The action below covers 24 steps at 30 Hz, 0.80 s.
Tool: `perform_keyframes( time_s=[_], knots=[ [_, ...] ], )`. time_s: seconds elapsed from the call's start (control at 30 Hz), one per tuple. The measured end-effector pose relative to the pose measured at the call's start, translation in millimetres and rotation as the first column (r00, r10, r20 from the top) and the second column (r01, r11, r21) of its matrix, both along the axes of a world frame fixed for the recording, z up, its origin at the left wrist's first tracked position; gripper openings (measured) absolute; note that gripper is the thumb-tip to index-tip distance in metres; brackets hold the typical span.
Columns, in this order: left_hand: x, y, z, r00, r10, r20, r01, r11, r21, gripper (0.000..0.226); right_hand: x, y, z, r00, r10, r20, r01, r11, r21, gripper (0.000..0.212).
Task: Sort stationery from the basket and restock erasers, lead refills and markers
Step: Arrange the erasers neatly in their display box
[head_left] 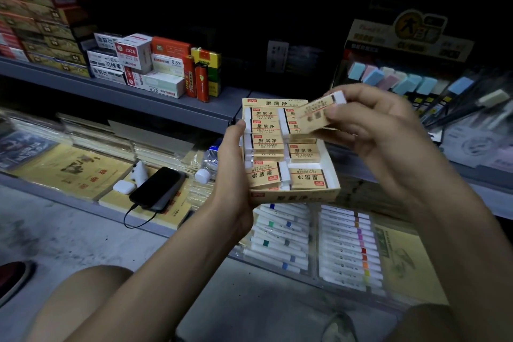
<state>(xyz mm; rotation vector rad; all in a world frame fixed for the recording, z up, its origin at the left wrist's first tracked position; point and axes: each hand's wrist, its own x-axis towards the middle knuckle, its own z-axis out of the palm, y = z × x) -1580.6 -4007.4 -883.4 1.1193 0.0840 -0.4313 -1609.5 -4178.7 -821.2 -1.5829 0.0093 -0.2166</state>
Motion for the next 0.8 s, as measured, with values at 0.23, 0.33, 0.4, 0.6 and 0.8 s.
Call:
perform_keyframes(
  time_s=[0.23,0.33,0.4,0.6,0.8],
  knots=[
    [0,0,0,1.0,-0.006,0.008,0.005,1.0,0.015,0.058,1,-3,3,0.999,0.008,-0.052,0.002,0.981,0.192,0.028],
    [-1,0,0,1.0,-0.004,0.013,0.004,1.0,0.024,0.058,1,-3,0,0.986,-0.165,-0.002,0.158,0.947,-0.278,0.033],
    [-1,0,0,1.0,-0.002,0.013,0.001,1.0,0.022,0.058,3,-2,-6,0.97,-0.215,0.111,0.241,0.824,-0.513,0.022],
    [-1,0,-2,1.0,-0.023,0.022,0.023,1.0,0.013,0.057,6,-1,-14,0.99,-0.066,0.125,0.14,0.58,-0.802,0.012],
    [-1,0,-2,0.999,-0.017,0.027,0.016,1.0,0.023,0.057,13,-3,-21,0.987,-0.004,0.16,0.142,0.486,-0.862,0.018]
  ],
)
